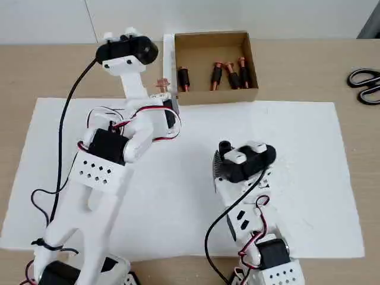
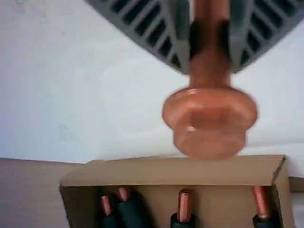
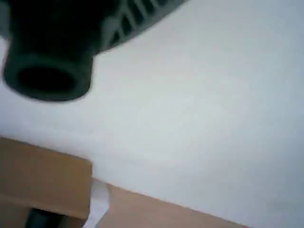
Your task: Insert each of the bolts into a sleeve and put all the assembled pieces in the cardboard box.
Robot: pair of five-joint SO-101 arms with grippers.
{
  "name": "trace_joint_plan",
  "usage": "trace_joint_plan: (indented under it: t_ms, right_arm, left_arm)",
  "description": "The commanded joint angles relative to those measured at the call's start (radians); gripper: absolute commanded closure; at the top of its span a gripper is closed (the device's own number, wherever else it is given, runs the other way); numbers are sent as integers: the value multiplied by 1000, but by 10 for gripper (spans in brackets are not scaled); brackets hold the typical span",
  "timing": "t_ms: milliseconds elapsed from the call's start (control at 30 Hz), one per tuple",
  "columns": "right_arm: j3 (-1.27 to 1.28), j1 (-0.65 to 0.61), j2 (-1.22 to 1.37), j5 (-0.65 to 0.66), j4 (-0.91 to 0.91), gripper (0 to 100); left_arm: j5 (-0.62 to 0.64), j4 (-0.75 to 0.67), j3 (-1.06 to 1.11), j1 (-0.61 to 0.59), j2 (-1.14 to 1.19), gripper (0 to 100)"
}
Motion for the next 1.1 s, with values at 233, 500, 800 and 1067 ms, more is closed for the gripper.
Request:
trace_joint_plan:
  t_ms: [233, 500, 800, 1067]
  right_arm:
    - [8, -4, -22, -80, -5, 994]
    - [8, -62, -22, -80, -5, 994]
    - [8, -179, -22, -80, 10, 994]
    - [8, -183, -22, -84, 27, 994]
  left_arm:
    - [-20, 9, 56, 26, -420, 994]
    - [-18, -183, 357, 61, -583, 994]
    - [-18, -322, 550, 144, -608, 994]
    - [-18, -333, 596, 184, -605, 994]
